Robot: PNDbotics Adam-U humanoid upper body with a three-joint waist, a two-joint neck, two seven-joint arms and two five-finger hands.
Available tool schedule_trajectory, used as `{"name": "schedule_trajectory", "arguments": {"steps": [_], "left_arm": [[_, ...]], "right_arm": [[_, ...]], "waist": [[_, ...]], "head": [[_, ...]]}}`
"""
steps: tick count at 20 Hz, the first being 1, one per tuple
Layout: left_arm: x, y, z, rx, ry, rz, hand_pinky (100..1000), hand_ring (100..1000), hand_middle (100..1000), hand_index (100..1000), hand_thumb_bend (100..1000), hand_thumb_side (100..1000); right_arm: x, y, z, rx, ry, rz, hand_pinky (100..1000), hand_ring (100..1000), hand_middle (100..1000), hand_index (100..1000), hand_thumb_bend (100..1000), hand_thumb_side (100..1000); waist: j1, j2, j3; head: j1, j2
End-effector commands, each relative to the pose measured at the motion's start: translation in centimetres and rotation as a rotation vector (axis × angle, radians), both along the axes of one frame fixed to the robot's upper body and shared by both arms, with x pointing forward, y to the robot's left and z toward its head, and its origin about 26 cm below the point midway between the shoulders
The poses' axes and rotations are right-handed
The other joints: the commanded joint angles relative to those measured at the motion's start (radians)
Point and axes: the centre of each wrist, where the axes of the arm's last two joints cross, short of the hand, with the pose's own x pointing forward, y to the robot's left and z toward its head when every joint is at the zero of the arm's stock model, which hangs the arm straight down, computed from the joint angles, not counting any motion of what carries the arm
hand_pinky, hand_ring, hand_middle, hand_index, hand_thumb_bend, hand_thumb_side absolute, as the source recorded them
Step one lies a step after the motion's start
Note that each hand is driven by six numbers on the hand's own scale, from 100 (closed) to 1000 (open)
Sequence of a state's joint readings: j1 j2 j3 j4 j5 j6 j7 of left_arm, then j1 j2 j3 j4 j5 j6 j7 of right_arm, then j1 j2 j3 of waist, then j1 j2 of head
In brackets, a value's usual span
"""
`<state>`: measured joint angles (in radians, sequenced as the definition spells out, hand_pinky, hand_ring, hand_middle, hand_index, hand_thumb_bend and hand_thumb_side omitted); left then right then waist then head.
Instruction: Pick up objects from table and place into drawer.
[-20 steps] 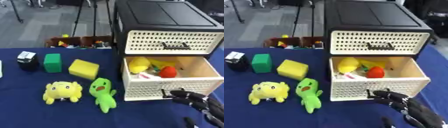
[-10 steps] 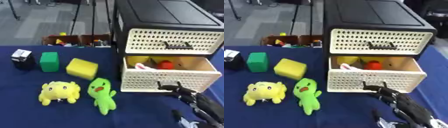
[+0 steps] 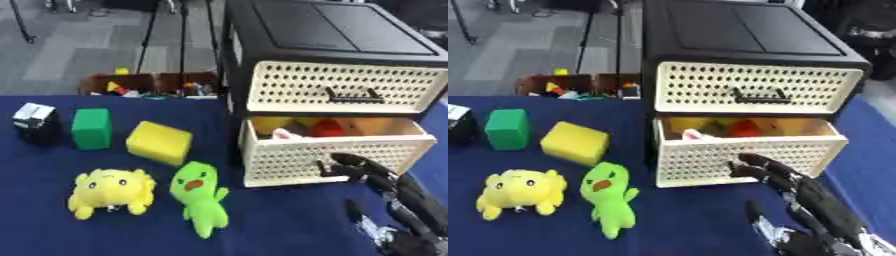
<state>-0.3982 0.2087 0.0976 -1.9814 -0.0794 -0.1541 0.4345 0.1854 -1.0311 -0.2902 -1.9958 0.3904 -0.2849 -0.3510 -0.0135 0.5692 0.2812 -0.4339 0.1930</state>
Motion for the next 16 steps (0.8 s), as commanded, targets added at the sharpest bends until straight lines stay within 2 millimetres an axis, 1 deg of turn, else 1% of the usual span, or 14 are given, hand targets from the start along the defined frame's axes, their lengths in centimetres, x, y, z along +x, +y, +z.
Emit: {"name": "schedule_trajectory", "arguments": {"steps": [1,3,10,13,16], "left_arm": [[-0.26,-0.24,0.77,0.009,-0.032,-0.018,336,494,532,700,147,811],[-0.24,-0.28,0.83,0.007,-0.035,-0.02,336,494,532,700,147,811],[-0.17,-0.54,1.1,0.005,-0.046,-0.037,335,494,531,697,143,811],[-0.19,-0.53,1.01,0.005,-0.042,-0.038,334,493,531,695,140,812],[-0.22,-0.46,0.83,0.003,-0.035,-0.036,335,494,531,694,137,811]], "right_arm": [[0.12,-0.01,1.46,-0.022,-0.02,-0.01,798,916,941,937,100,1000],[0.16,0.01,1.55,-0.021,-0.016,-0.023,799,917,941,938,100,1000],[0.2,0.02,1.74,0.0,-0.019,-0.046,808,917,940,941,100,1000],[0.13,-0.1,1.87,0.015,-0.035,-0.05,810,915,945,939,100,1000],[0.12,-0.13,1.9,0.024,-0.052,-0.032,812,908,959,944,100,1000]], "waist": [[0.0,-0.015,0.007],[-0.001,-0.007,0.016],[0.0,0.014,0.036],[0.003,0.02,0.037],[0.007,0.02,0.03]], "head": [[-0.011,-0.028],[-0.018,-0.037],[-0.041,-0.052],[-0.045,-0.059],[-0.045,-0.055]]}}
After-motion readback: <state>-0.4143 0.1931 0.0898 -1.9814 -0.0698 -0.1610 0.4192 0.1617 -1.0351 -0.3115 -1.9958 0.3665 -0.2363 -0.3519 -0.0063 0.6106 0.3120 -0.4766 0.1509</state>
